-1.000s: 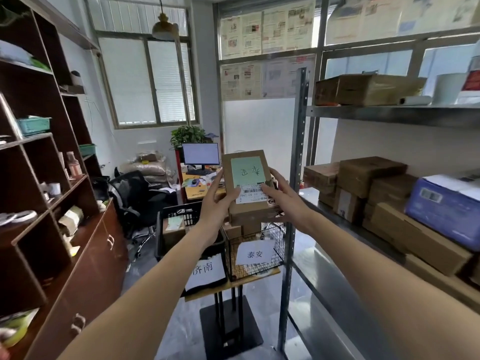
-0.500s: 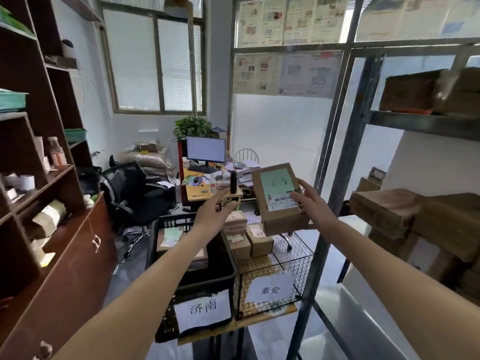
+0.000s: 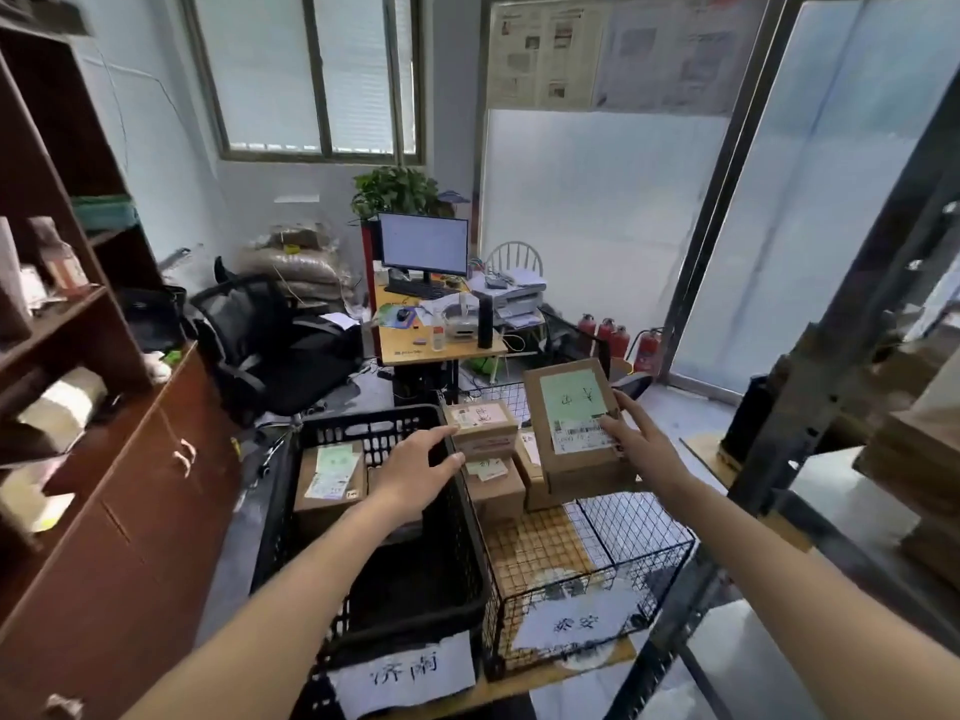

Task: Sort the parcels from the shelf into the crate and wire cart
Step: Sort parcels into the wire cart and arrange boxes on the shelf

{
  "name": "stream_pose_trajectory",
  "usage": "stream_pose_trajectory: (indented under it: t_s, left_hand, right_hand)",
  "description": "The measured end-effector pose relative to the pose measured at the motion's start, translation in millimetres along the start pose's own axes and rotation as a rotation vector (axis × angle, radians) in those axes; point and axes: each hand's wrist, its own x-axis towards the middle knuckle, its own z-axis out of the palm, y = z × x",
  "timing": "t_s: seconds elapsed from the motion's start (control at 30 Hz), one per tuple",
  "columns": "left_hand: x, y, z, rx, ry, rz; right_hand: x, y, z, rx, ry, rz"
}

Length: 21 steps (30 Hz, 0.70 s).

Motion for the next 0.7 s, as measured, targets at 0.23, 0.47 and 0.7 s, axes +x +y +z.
stream_pose_trajectory:
  t_s: [0.23, 0.47, 0.7]
  left_hand:
    - [113, -19, 59, 0.012, -0.060, -0.098]
    - [210, -48, 110, 0.037, -0.115, -0.172]
    - [262, -94, 145, 0.039, -0.125, -0.239]
  right_hand:
    - [129, 75, 4, 0.010, -0.035, 0.081]
    - [251, 152, 25, -0.024, -0.101, 0.186]
    - [329, 216, 50, -0.044, -0.142, 0.277]
